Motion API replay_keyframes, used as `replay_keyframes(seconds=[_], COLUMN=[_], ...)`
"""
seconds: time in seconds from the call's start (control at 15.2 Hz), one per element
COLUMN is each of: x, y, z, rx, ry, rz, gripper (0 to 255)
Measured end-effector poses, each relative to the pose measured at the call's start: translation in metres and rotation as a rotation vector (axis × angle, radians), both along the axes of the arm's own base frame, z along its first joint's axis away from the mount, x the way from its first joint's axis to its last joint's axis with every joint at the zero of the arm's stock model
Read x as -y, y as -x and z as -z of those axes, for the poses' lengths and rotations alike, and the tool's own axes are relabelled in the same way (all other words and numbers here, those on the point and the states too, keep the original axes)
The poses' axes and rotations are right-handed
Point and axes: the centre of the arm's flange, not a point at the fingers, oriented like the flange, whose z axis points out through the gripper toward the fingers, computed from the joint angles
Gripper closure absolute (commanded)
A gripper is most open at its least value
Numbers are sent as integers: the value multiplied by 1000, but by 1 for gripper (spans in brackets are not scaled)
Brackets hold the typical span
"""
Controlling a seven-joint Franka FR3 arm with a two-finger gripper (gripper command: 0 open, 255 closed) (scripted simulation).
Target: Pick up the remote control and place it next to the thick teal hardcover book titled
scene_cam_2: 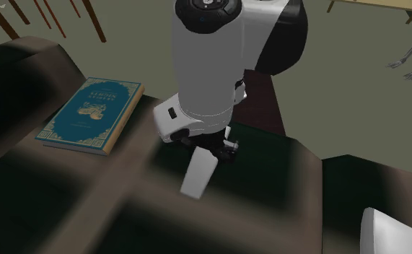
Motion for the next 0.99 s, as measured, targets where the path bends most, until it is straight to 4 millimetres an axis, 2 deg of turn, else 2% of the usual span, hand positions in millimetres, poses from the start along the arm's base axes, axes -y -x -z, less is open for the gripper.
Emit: replay_keyframes(seconds=[0.13, 0.79, 0.99], x=[26, 156, 196], y=[-9, -27, -33], z=[0, -7, -1], rx=[-1, -1, -1], ry=[0, 0, 0], rz=[0, 0, 0], gripper=[255, 255, 255])
